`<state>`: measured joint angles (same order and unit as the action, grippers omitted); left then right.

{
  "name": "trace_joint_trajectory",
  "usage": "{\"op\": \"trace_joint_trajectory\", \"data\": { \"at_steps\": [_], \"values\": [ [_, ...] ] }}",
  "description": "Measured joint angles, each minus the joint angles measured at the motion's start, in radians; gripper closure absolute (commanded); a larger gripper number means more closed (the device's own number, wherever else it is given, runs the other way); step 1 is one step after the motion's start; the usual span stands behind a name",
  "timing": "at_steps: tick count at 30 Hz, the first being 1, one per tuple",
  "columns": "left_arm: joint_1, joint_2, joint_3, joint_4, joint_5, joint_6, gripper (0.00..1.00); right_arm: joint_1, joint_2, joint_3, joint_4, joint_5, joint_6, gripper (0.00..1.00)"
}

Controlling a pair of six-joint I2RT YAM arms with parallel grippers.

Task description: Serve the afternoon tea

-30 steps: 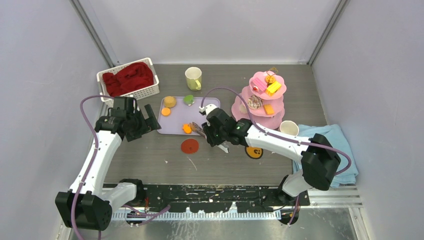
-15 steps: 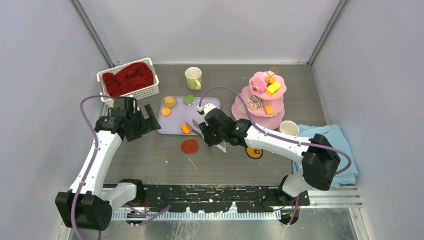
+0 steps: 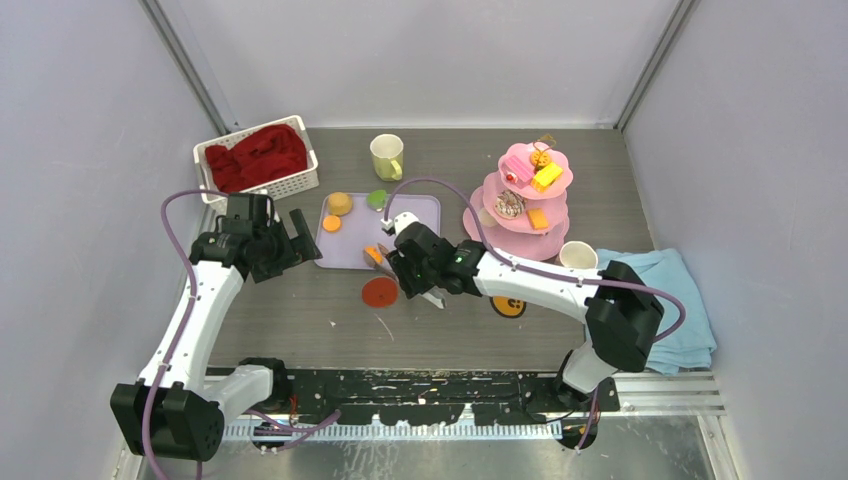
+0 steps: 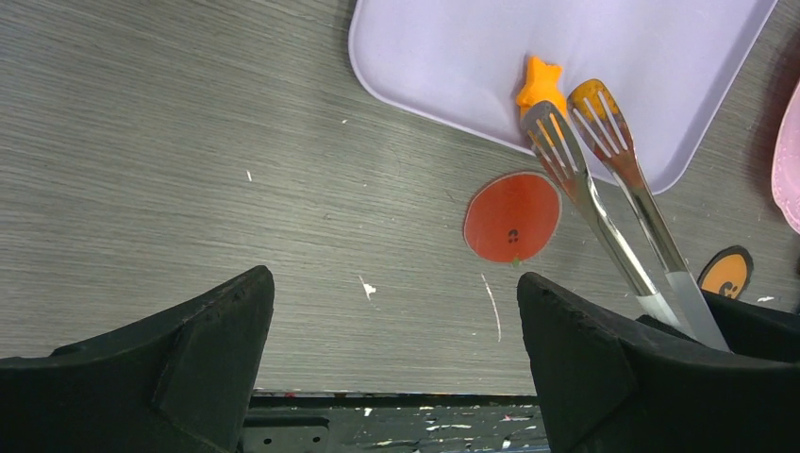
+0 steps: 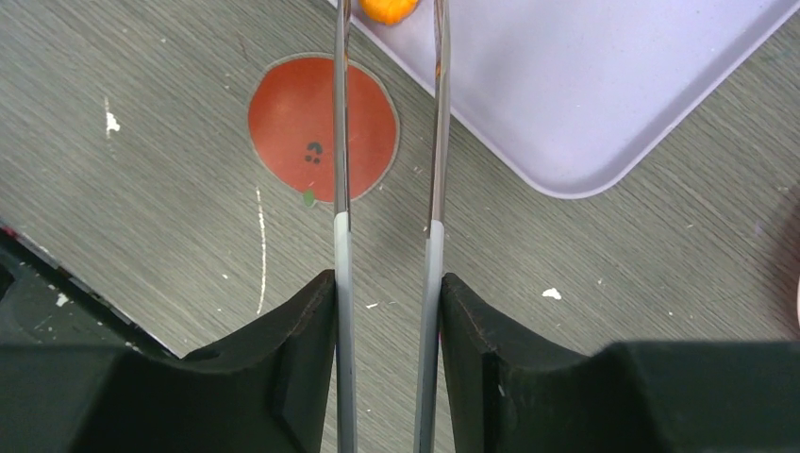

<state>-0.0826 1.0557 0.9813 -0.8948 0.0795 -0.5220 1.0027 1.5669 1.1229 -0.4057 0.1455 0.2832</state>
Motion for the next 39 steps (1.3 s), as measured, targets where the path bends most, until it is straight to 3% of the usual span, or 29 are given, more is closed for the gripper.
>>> {"op": "trace_joint_trajectory", "data": {
  "at_steps": [9,18,31,39],
  "values": [
    [0.0,0.0,0.0,0.0,0.0,0.004,0.0,0.004,0.013,0.009,-0.034,0.101,0.003,0.55],
    [0.0,0.0,-0.001,0.0,0.0,0.005,0.0,0.004,0.019,0.012,-0.034,0.076,-0.001,0.49],
    [0.0,0.0,-0.005,0.0,-0.006,0.006,0.0,0.004,0.034,0.014,-0.026,0.083,-0.003,0.79],
    [0.0,0.0,-0.005,0.0,-0.008,0.007,0.0,0.004,-0.054,0.012,-0.054,0.157,-0.002,0.82]
  ]
}}
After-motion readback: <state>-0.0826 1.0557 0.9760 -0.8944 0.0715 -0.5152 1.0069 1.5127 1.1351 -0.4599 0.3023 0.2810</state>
